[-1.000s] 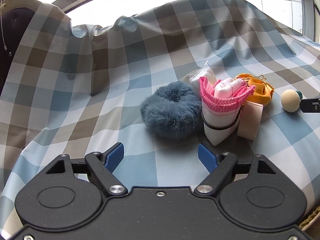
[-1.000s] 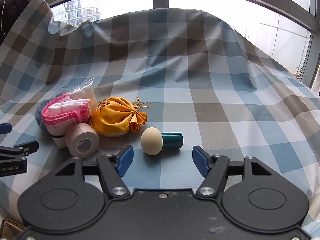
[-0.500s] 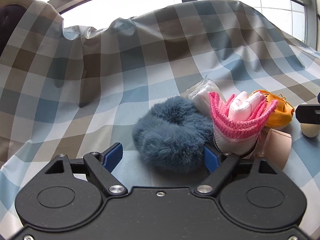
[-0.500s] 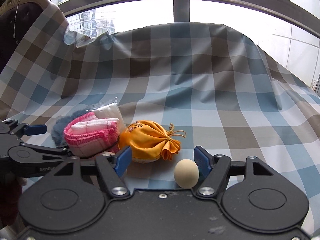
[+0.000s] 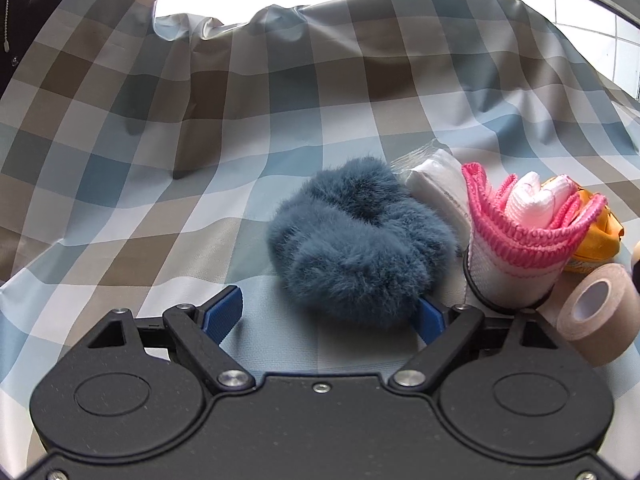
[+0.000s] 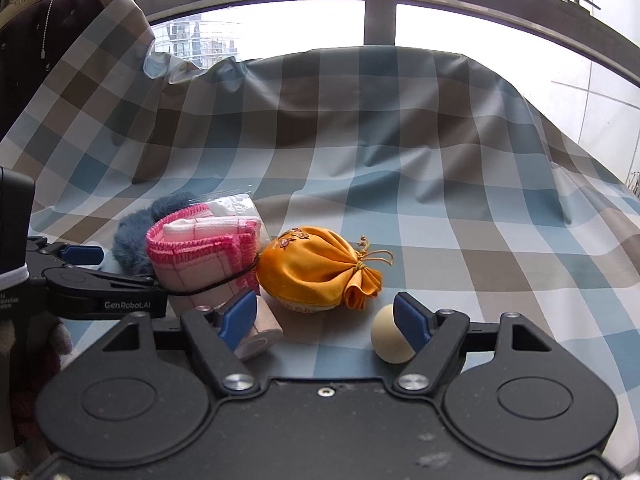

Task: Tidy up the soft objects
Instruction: 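Grasp blue fluffy scrunchie with left tool while right tool grasps beige tape roll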

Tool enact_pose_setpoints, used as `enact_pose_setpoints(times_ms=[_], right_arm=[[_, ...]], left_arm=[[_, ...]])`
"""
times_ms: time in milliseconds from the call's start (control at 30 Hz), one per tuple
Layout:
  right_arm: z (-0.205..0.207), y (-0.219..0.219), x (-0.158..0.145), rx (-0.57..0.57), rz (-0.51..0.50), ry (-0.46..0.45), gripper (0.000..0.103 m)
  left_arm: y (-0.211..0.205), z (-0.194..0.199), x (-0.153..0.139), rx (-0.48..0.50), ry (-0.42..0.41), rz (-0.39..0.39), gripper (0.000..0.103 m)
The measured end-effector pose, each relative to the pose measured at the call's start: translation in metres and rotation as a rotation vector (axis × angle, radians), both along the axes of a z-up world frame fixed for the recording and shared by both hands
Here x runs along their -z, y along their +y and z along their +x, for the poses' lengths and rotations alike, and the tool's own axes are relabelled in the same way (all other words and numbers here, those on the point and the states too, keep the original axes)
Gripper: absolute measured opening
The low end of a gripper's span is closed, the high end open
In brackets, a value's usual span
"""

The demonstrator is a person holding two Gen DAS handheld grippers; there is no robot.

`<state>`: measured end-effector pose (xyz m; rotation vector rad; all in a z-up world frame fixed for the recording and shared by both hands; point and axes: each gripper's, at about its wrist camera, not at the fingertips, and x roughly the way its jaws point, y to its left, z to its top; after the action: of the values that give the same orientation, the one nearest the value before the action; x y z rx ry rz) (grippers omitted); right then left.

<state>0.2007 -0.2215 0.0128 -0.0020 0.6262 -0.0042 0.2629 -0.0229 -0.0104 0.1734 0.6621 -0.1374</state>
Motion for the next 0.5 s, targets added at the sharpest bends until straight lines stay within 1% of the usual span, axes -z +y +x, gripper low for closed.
enact_pose_setpoints(times_ms=[67, 133, 200, 267, 367, 500], right_arm=[[-0.007, -0.01, 0.001, 0.024, 0.009, 0.021, 0.074], [-0.017, -0.017, 0.002, 0.039, 0.035, 0.022, 0.074], [-0.024, -0.018, 0.002, 0.017, 0.053, 0.014, 0.074], [-0.028, -0.01, 0.001, -0.042, 0.051, 0.004, 0.075], [-0.028, 0.009, 0.004, -0.113, -0.003, 0.012, 0.081], [-0.018, 0.027, 0.017, -0.148, -0.072, 0.073, 0.08]], left_arm=[[0.0, 0.0, 0.0, -0.002, 0.001, 0.0, 0.087], [0.001, 0.001, 0.0, -0.007, 0.005, -0.006, 0.087], [0.001, 0.001, 0.0, -0.008, 0.007, -0.01, 0.087], [0.001, 0.001, 0.0, -0.008, 0.008, -0.011, 0.087], [0.002, 0.0, 0.0, -0.007, 0.011, -0.018, 0.087], [0.003, 0.0, -0.001, -0.001, 0.012, -0.022, 0.086]])
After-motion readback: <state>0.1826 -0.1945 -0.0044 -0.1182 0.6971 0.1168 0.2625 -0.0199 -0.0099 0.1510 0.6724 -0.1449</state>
